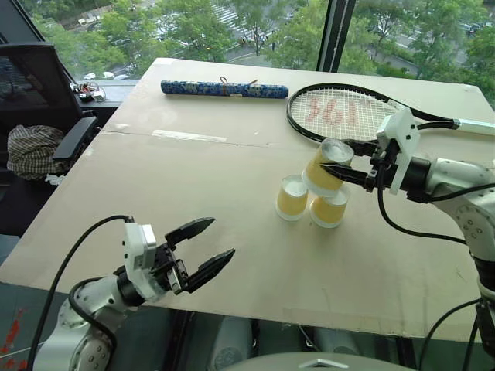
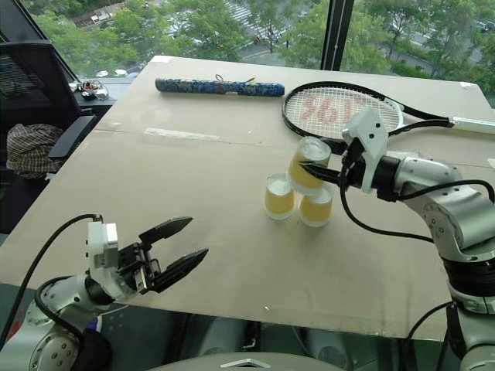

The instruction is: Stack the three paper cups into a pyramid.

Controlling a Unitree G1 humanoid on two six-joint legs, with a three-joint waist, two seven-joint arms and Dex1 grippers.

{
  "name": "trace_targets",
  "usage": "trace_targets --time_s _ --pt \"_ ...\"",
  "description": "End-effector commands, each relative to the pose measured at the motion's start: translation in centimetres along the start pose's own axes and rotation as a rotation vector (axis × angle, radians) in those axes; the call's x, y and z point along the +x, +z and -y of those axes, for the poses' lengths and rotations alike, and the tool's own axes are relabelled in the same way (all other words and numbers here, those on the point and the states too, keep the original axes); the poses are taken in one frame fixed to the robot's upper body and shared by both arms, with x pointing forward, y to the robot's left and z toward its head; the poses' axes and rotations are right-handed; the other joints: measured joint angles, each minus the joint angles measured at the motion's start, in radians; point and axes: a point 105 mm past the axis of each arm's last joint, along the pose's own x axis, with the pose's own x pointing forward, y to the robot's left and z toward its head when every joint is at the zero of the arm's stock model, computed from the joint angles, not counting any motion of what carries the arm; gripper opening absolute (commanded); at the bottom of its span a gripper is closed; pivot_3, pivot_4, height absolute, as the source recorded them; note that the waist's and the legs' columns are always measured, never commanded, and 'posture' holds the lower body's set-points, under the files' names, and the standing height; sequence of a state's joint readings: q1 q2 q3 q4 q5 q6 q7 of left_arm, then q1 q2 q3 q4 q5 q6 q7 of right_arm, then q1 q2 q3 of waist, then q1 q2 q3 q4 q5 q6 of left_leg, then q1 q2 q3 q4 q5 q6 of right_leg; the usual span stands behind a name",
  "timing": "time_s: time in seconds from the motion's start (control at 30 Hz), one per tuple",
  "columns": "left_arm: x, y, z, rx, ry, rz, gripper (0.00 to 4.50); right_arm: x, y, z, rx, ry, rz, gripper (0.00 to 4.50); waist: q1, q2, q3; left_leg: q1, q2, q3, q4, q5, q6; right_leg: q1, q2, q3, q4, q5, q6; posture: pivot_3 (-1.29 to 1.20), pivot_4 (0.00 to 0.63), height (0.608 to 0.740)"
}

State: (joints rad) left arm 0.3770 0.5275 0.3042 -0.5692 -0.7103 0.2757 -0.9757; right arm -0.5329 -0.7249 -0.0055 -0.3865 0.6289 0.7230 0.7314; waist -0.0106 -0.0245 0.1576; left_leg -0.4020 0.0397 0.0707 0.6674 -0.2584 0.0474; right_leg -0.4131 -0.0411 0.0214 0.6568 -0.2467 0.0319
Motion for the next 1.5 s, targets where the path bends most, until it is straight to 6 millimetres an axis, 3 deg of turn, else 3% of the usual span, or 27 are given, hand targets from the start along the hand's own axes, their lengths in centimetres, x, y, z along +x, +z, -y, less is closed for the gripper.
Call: trace_targets --time_s 0.03,0.4,0.43,0.53,0.67,0.8,1.03,1.13,1.23,1.33,1.5 --pt "0.4 1.0 0.5 0.045 -0.016 0.031 4.5 0.1 1.0 -0.3 -0.034 0.024 0.014 2.04 -0.001 0.0 0.0 0.0 0.0 0.0 0.0 0.0 0.0 0.0 0.0 0.0 0.0 0.0 0.0 0.0 0.15 0.74" --pt "0.9 1.3 0.0 0.055 -0.012 0.038 4.5 0.8 -0.5 -1.5 -0.039 0.074 -0.033 2.04 -0.001 0.0 0.0 0.0 0.0 0.0 0.0 0.0 0.0 0.0 0.0 0.0 0.0 0.0 0.0 0.0 0.15 0.74" --pt "1.0 1.4 0.0 0.056 -0.014 0.039 4.5 0.8 -0.9 -1.3 -0.043 0.063 -0.043 3.03 -0.001 0.0 0.0 0.0 0.0 0.0 0.0 0.0 0.0 0.0 0.0 0.0 0.0 0.0 0.0 0.0 0.15 0.74" --pt "1.1 1.4 -0.1 0.055 -0.014 0.042 4.5 0.6 -1.2 -1.1 -0.069 0.058 -0.05 4.42 -0.001 0.0 0.0 0.0 0.0 0.0 0.0 0.0 0.0 0.0 0.0 0.0 0.0 0.0 0.0 0.0 0.15 0.74" --pt "1.1 0.9 -0.8 0.042 0.037 0.015 4.5 -0.5 0.3 -0.8 -0.116 0.034 0.02 4.48 -0.001 0.0 0.0 0.0 0.0 0.001 0.0 0.0 0.0 0.0 0.0 0.0 0.0 0.0 0.0 0.0 0.15 0.74" --pt "1.6 0.0 -1.3 0.005 0.094 -0.04 4.5 -3.2 1.6 -1.2 -0.142 0.064 0.097 4.48 0.003 0.0 0.0 0.0 0.0 0.0 0.0 0.0 0.0 0.0 0.001 -0.001 0.0 0.0 0.0 0.0 0.15 0.74" --pt "1.2 -0.9 -1.5 -0.009 0.134 -0.089 4.5 -7.0 0.8 -1.8 -0.129 0.046 0.067 4.48 0.001 0.0 0.0 0.0 0.0 0.0 0.0 0.0 0.0 0.0 0.0 0.0 -0.001 0.0 0.0 0.0 0.15 0.74" --pt "0.7 -1.4 -1.5 -0.032 0.142 -0.101 4.5 -8.2 -1.0 -2.2 -0.046 0.009 0.023 4.48 -0.001 0.0 0.0 0.001 0.001 0.001 0.0 0.0 0.0 0.0 0.001 0.0 0.0 0.0 0.0 0.0 0.15 0.74" --pt "-0.2 -1.7 -1.7 -0.039 0.17 -0.121 4.5 -10.4 -5.0 -2.2 0.009 -0.078 -0.092 4.48 0.005 -0.001 -0.001 0.001 0.001 0.0 -0.001 0.0 0.0 0.0 0.001 0.001 -0.001 0.0 0.0 0.0 0.15 0.74" --pt "-2.0 -2.0 -1.9 -0.047 0.231 -0.149 4.5 -13.2 -8.3 -2.6 0.042 -0.163 -0.184 4.48 0.009 -0.001 0.0 0.0 0.001 0.0 -0.001 0.0 0.0 0.001 0.001 0.001 -0.003 0.0 0.0 0.0 0.15 0.74" --pt "-4.4 -2.8 -2.2 -0.055 0.293 -0.209 4.5 -16.2 -12.1 -3.6 0.064 -0.226 -0.309 4.48 0.0 0.0 0.0 0.002 0.001 0.002 -0.001 0.0 0.0 0.001 0.0 0.001 -0.003 -0.003 0.004 0.0 0.15 0.74"
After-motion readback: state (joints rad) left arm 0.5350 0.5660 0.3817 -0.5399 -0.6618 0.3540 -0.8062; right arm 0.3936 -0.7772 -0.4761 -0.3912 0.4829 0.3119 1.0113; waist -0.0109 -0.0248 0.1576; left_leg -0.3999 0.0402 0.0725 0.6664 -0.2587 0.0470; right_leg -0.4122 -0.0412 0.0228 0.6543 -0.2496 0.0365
